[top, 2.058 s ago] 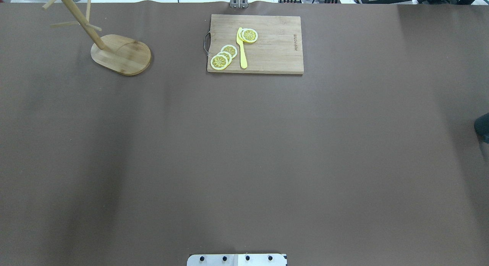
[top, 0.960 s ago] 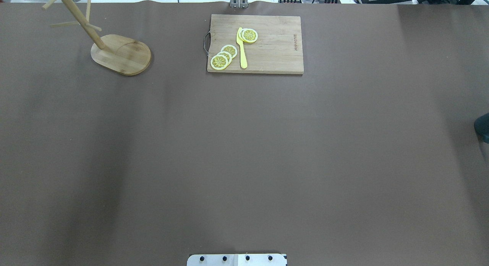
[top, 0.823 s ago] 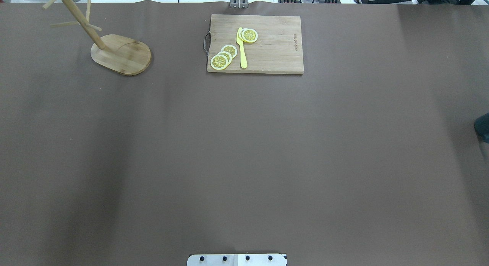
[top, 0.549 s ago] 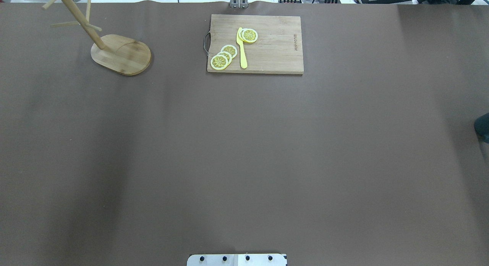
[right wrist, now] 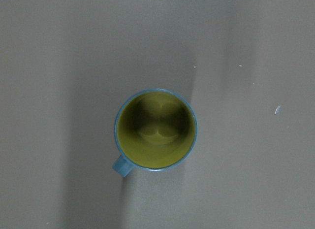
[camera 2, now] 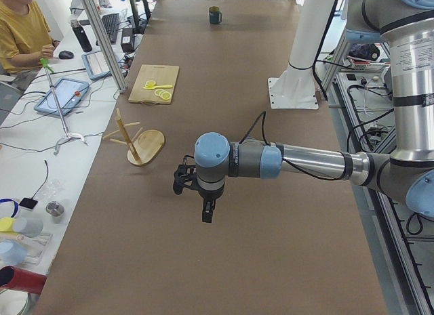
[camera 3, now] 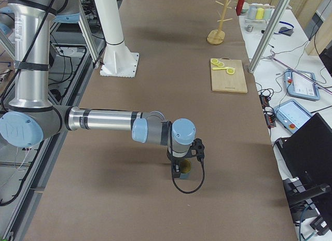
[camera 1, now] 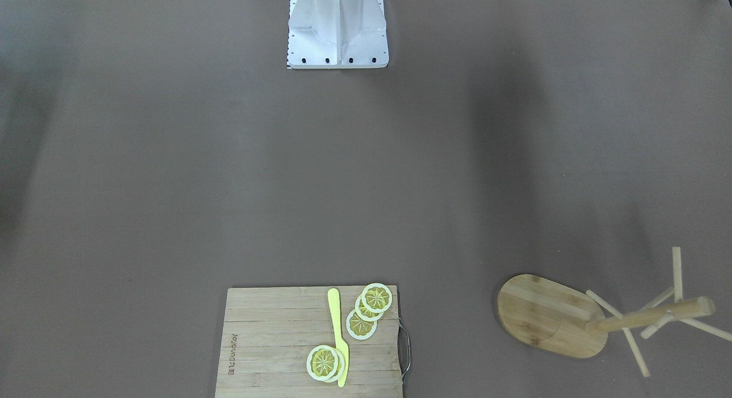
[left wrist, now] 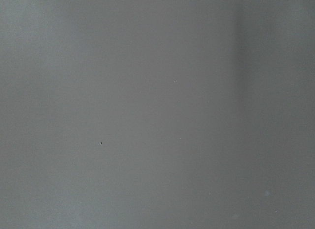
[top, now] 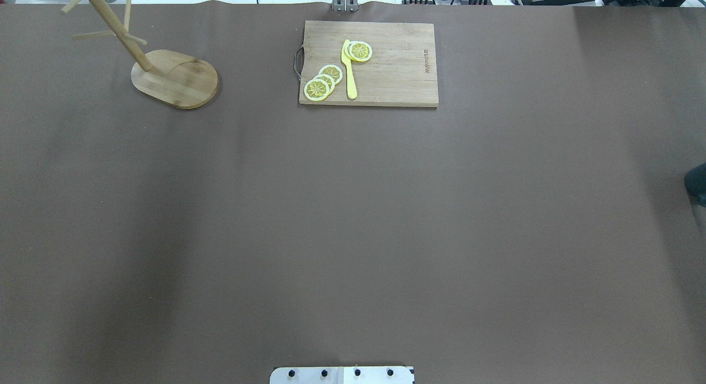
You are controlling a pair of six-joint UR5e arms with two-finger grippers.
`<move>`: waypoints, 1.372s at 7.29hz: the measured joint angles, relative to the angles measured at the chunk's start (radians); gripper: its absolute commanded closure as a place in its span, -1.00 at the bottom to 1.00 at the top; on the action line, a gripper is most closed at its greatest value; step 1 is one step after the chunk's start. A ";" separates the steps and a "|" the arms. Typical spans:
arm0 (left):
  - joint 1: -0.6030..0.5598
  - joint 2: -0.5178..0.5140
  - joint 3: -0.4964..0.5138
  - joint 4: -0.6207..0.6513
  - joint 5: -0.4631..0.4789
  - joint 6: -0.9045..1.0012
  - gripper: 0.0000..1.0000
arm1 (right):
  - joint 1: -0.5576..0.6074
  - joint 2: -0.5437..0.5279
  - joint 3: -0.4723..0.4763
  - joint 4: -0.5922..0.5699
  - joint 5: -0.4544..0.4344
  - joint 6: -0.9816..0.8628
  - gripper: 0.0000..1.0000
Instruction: Hang cup on storage rack
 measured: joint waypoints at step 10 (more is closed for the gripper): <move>0.001 0.002 0.008 -0.037 -0.024 -0.004 -0.96 | -0.027 0.078 -0.276 0.333 -0.027 0.142 -0.95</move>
